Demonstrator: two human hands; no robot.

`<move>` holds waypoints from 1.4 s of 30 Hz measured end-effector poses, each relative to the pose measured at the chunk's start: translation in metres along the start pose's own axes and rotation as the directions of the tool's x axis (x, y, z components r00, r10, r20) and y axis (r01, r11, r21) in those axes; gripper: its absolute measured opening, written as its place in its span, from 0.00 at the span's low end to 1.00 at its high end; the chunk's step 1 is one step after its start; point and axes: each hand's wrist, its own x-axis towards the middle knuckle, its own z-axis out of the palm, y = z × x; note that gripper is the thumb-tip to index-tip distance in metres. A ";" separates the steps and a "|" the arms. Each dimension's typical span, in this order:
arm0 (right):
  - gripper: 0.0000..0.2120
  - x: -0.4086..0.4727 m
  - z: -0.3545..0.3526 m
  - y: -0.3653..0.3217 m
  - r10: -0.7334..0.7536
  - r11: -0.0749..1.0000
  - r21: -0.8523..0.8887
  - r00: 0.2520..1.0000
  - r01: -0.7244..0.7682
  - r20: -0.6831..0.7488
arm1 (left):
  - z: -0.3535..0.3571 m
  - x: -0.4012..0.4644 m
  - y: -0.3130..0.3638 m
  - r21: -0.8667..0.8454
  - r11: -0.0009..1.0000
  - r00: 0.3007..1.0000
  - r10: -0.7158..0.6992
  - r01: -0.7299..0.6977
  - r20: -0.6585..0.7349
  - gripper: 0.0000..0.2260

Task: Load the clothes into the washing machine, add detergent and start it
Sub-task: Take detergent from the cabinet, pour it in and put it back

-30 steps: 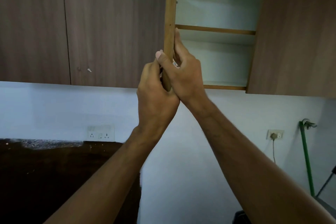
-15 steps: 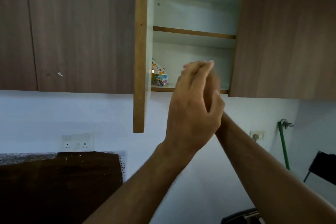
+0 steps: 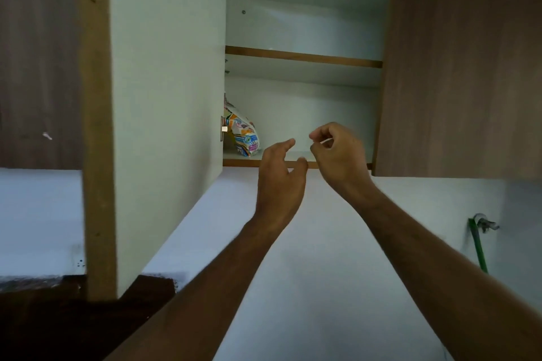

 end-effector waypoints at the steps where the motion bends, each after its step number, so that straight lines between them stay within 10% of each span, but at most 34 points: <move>1: 0.04 0.006 0.003 0.005 0.027 0.999 -0.021 1.000 -0.026 0.013 | 0.002 0.007 -0.008 0.012 1.000 1.000 0.001 -0.001 0.000 0.19; 18: 0.13 0.103 0.136 0.078 0.010 0.999 0.029 0.944 -0.021 0.330 | 0.023 0.156 -0.126 0.075 0.989 0.976 -0.109 0.125 -0.187 0.23; 23: 0.20 0.126 0.164 0.119 0.166 0.972 -0.230 0.850 -0.055 0.500 | 0.036 0.202 -0.168 0.022 0.962 0.928 -0.255 0.271 -0.271 0.34; 28: 0.07 0.148 0.168 0.141 0.235 0.918 -0.396 0.840 -0.027 0.489 | 0.057 0.247 -0.167 0.057 0.867 0.833 -0.455 0.495 -0.313 0.48; 34: 0.10 0.169 0.174 0.152 0.173 0.863 -0.491 0.844 0.119 0.508 | 0.049 0.278 -0.189 -0.093 0.802 0.727 -0.577 0.589 -0.373 0.40; 42: 0.10 0.170 0.183 0.170 0.092 0.895 -0.426 0.878 0.135 0.470 | 0.047 0.288 -0.214 -0.162 0.805 0.755 -0.592 0.571 -0.280 0.35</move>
